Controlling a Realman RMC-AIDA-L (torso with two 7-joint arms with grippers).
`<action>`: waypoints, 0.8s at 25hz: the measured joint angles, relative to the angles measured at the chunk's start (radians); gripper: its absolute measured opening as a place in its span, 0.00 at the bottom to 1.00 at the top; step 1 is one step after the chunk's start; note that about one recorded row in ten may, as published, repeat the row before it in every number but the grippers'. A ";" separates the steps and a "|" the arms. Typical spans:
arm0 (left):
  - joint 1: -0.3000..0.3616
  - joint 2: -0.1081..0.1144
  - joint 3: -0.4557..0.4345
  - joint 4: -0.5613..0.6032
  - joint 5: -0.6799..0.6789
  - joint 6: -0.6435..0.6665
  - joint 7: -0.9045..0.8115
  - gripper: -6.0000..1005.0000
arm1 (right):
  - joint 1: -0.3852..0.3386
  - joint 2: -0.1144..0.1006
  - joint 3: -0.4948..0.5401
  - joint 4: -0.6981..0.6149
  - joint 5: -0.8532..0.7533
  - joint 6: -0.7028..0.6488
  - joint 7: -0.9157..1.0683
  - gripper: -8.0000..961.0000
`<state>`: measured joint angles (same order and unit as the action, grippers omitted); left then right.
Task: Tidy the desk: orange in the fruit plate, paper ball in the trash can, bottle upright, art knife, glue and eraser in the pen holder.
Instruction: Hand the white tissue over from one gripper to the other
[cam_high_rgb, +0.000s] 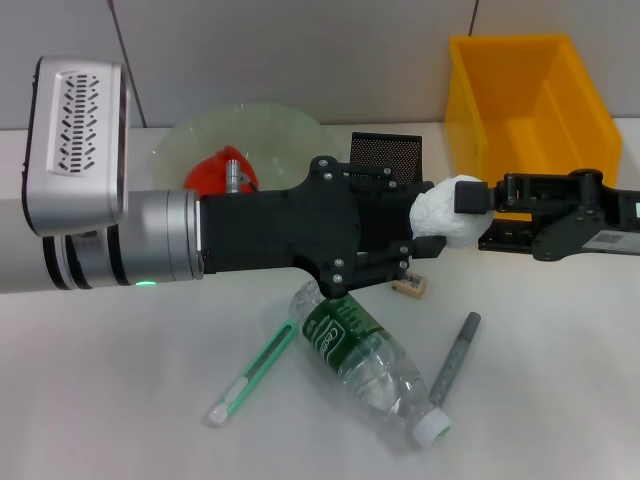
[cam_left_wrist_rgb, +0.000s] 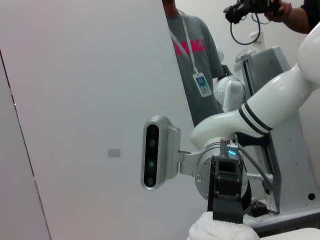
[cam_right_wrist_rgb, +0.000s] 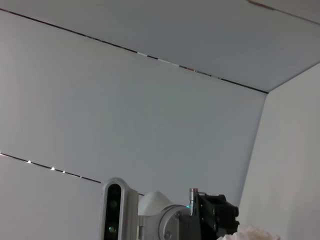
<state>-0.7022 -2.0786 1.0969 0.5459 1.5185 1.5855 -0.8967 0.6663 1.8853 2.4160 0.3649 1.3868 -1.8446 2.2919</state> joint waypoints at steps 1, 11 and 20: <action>0.000 0.000 0.000 0.000 0.000 0.000 0.000 0.42 | 0.000 0.000 0.000 0.000 0.000 0.000 0.000 0.59; 0.016 0.000 0.011 0.000 -0.039 -0.004 0.004 0.45 | -0.001 0.001 0.003 0.000 0.002 0.000 0.000 0.57; 0.017 0.000 0.018 0.003 -0.041 -0.001 0.016 0.76 | -0.001 0.004 0.007 0.000 0.002 0.000 0.000 0.57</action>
<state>-0.6856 -2.0785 1.1149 0.5493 1.4770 1.5850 -0.8803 0.6658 1.8897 2.4231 0.3651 1.3888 -1.8444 2.2917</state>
